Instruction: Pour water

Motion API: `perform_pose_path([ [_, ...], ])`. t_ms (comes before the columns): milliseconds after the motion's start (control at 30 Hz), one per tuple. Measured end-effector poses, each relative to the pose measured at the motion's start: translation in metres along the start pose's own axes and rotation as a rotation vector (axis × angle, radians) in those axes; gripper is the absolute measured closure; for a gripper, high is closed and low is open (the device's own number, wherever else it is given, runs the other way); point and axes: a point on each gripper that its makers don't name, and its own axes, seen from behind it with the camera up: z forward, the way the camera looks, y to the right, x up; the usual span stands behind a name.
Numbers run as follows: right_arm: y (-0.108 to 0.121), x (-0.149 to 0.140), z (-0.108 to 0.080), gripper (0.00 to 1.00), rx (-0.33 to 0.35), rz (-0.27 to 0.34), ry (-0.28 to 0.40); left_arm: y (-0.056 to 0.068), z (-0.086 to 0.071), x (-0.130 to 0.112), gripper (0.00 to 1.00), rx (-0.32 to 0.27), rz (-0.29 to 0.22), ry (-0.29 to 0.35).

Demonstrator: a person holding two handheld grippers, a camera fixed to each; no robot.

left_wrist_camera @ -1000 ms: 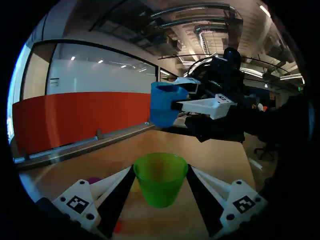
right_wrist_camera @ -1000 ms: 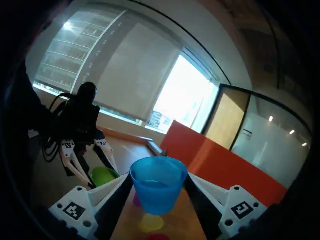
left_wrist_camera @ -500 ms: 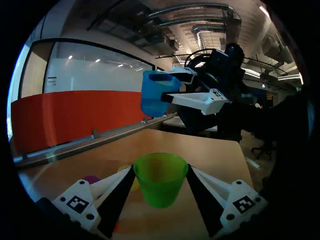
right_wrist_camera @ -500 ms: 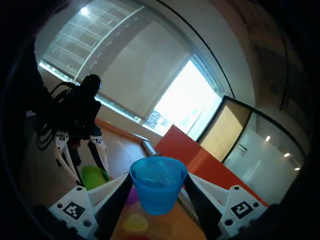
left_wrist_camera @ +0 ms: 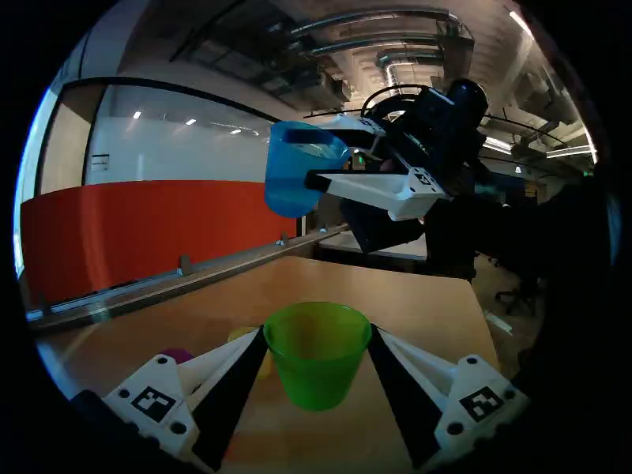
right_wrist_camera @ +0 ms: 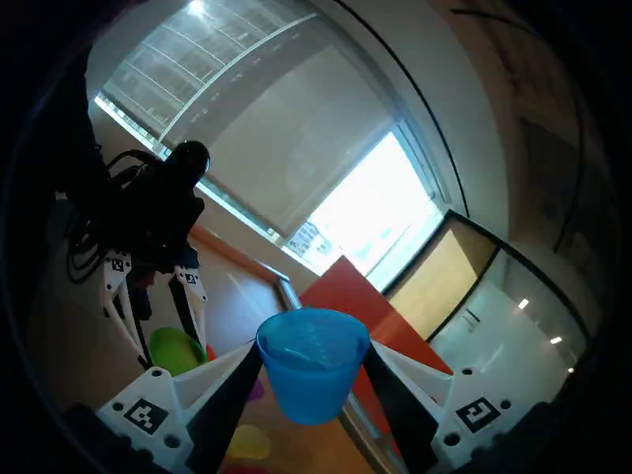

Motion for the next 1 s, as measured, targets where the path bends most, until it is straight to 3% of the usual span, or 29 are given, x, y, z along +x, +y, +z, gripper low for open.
perform_pose_path([
  [600,0.007,0.013,0.011,0.1,-0.001,-0.183,-0.006,0.003,0.003,0.008,0.11,-0.001,0.009,0.019],
  [1000,0.01,0.015,0.017,0.1,-0.002,-0.269,-0.018,0.002,0.005,0.01,0.11,-0.002,0.008,0.024],
])
